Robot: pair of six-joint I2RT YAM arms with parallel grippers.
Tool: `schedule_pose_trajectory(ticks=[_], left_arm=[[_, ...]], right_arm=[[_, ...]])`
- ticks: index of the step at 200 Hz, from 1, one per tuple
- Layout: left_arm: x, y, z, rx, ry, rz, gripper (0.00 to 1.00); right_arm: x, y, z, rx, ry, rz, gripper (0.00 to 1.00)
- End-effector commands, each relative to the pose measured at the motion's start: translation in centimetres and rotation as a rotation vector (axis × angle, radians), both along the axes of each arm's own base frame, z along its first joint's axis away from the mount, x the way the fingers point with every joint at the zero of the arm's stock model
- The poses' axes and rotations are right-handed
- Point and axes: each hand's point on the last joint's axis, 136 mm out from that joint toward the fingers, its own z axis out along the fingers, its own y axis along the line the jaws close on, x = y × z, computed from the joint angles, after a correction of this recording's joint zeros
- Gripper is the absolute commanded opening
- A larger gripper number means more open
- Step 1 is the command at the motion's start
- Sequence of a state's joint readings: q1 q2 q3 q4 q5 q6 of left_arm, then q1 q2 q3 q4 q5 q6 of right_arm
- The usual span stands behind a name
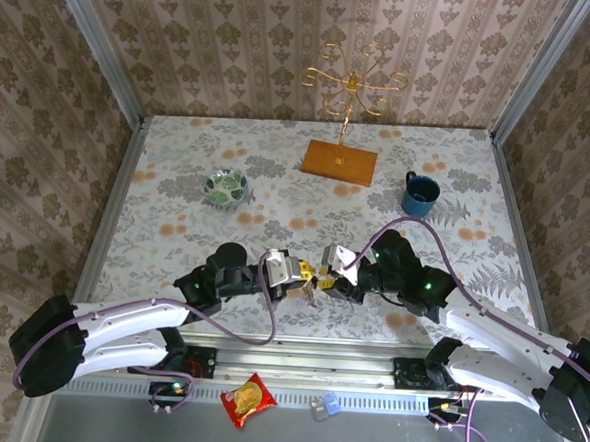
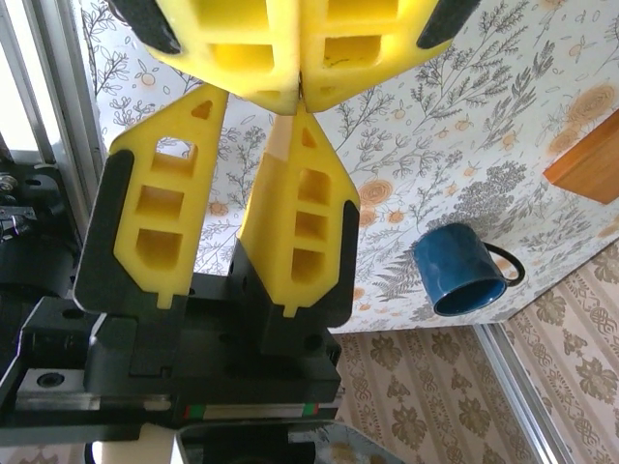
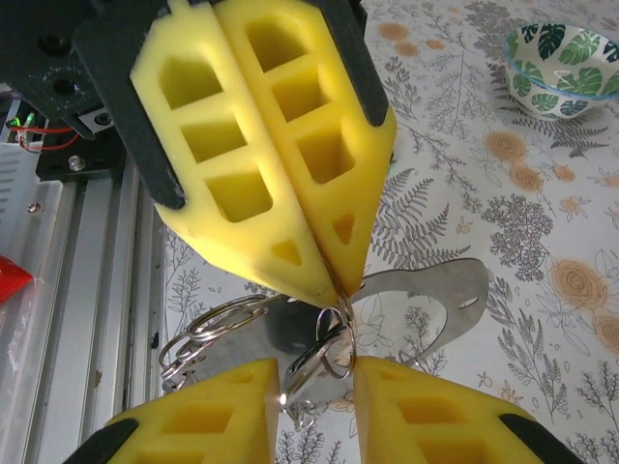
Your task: Put the keys on the keyring
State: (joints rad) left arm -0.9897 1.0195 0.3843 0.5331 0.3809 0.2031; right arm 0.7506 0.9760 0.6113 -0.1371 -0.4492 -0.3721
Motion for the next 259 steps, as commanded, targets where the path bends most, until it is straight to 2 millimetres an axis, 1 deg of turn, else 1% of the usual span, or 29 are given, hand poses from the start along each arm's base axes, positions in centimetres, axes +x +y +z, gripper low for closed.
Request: schedule_pose_trajectory(ticks=[1,30,53,73,106,127,143,175,202,232,259], left_arm=[[-0.4,-0.3,1.5,-0.058,-0.042,-0.021,0.00],[-0.4,-0.3,1.8,-0.068,-0.046,-0.018,0.00],[-0.4,-0.3,1.8,-0.073,-0.045,-0.019,0.00],[-0.4,-0.3,1.9,-0.077,-0.047,-0.017,0.00],[-0.3,-0.4,2.3,-0.095,-0.052,-0.014,0.00],[-0.2,-0.5,2.5,-0.106,-0.054,-0.013,0.00],[-0.2,-0.4,2.5,-0.108,-0.056,-0.012,0.00],[-0.3,-0.3,2.3,-0.109,-0.055,-0.013,0.00],[-0.5,-0.4,2.2,-0.114,-0.050,-0.025,0.00],[-0.7,-0.6,2.0,-0.124,-0.040,-0.039,0.00],[-1.0,-0.6,2.0,-0.146,-0.034,-0.055,0.00]], right_arm=[[-0.3,0.2,-0.2,0.019,0.036,0.005,0.28],[0.0,0.3,-1.0,-0.007,0.055,-0.002,0.29],[0.3,0.7,-1.0,0.002,0.067,-0.005,0.29],[0.3,1.0,-1.0,0.013,0.078,0.001,0.26],[0.1,1.3,-1.6,0.010,0.104,0.018,0.18],[0.0,1.3,-1.9,0.006,0.116,0.025,0.16],[0.0,1.1,-2.0,0.000,0.117,0.012,0.18],[0.7,-0.4,-0.9,0.030,0.093,-0.053,0.24],[0.2,-1.4,0.4,0.065,0.019,-0.044,0.27],[-0.2,-1.1,1.6,0.110,-0.013,-0.017,0.29],[-0.1,-0.4,1.9,0.137,0.002,0.007,0.30]])
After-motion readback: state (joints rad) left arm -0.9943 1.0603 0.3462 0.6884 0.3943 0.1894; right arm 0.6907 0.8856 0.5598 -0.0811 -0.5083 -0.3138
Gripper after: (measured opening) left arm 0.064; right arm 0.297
